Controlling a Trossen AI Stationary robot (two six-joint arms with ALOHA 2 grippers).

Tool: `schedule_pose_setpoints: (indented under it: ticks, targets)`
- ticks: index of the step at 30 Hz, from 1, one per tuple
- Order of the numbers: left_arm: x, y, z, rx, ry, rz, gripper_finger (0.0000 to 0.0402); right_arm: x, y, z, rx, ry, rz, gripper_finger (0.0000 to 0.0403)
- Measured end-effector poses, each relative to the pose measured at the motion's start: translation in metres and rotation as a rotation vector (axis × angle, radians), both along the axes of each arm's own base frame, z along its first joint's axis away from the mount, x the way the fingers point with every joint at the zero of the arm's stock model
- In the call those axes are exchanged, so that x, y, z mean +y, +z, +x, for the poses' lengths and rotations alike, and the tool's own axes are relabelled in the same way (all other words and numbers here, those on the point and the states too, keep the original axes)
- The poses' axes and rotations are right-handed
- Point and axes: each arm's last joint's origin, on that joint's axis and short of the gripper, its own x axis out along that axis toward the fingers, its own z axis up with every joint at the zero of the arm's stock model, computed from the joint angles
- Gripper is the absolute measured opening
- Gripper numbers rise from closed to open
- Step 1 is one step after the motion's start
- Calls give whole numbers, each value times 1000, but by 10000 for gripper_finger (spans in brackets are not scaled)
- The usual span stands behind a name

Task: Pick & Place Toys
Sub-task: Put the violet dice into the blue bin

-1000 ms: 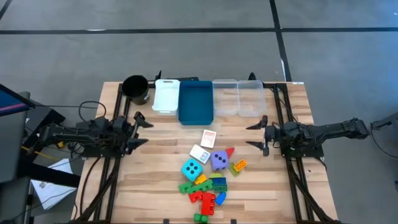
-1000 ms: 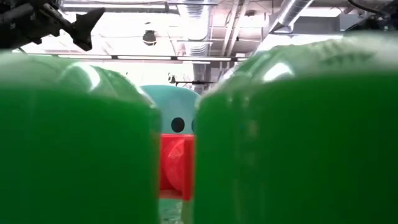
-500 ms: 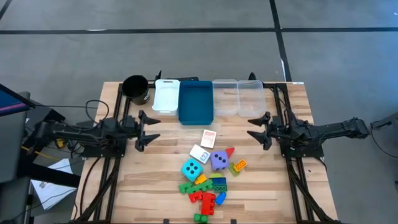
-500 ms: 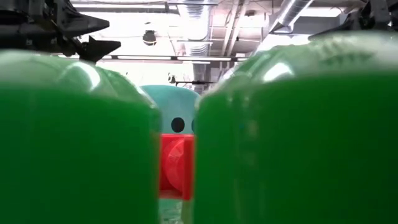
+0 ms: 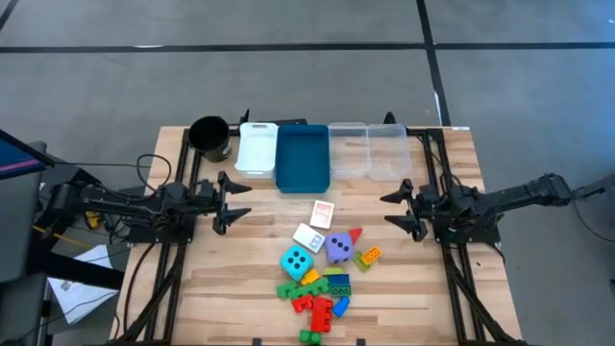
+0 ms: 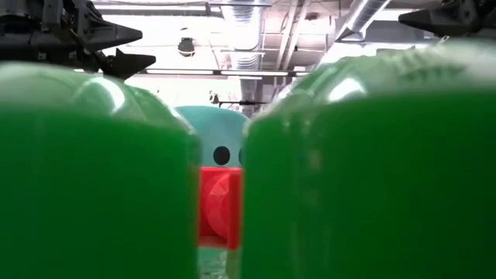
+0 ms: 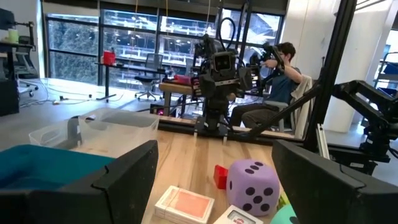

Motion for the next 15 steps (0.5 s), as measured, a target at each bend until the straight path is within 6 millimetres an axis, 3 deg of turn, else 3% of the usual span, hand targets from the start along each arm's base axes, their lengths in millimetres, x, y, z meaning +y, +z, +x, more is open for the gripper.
schedule_pose_setpoints:
  ticks: [6,12,15]
  targets:
    - [0,0,0,0,0,-1,310,3,-1,0,10,41,-37,312]
    - [0,0,0,-3,-4,-29,310,9,-5,2,47,83,-91,388]
    - [0,0,0,-3,-4,-31,310,12,-8,4,74,102,-101,387]
